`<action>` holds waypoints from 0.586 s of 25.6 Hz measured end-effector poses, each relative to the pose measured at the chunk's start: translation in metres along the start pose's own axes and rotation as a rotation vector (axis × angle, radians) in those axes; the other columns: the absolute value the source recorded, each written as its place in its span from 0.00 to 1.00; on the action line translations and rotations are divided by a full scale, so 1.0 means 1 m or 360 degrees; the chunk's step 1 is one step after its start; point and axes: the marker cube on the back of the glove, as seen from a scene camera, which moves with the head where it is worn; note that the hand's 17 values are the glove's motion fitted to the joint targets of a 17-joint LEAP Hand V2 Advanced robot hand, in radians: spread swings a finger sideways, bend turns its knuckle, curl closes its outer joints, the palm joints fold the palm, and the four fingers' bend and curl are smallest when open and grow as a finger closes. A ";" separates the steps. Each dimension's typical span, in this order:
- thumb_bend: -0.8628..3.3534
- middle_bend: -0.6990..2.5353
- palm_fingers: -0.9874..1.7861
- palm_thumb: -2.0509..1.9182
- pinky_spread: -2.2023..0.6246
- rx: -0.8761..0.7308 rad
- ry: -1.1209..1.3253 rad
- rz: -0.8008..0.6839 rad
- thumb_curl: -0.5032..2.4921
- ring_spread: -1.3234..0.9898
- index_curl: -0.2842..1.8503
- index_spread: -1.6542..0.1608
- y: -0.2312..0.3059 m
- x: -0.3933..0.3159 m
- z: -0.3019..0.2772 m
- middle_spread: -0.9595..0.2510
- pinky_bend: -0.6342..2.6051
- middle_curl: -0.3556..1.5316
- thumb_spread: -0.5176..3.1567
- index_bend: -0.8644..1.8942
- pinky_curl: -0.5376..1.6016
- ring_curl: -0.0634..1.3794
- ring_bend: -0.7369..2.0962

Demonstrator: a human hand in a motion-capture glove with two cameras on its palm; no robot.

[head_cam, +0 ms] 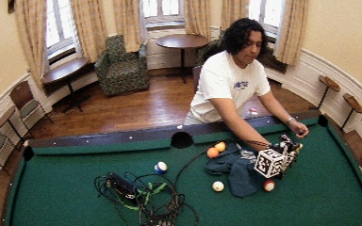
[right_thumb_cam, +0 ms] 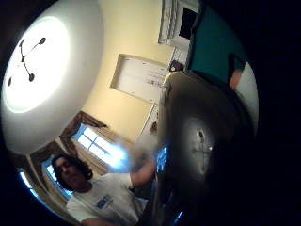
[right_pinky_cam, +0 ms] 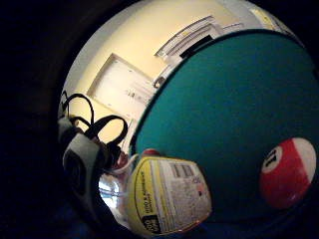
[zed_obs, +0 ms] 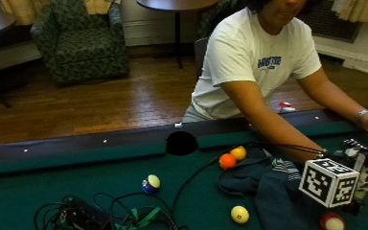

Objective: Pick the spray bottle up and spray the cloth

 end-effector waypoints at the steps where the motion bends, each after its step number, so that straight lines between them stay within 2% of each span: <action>1: 0.20 0.41 0.85 0.74 0.66 -0.0012 -0.0002 0.0009 0.46 0.48 0.43 0.76 0.000 0.000 0.000 0.62 0.35 0.49 0.23 0.45 0.45 0.38 0.51; 12: 0.19 0.40 0.82 0.73 0.68 -0.0145 0.0108 0.0215 0.45 0.50 0.43 0.76 0.019 0.000 -0.009 0.63 0.35 0.48 0.26 0.42 0.44 0.37 0.49; 15: 0.18 0.40 0.74 0.69 0.71 -0.0182 0.0199 0.0275 0.43 0.50 0.41 0.75 0.027 -0.004 -0.021 0.63 0.31 0.47 0.32 0.40 0.43 0.35 0.46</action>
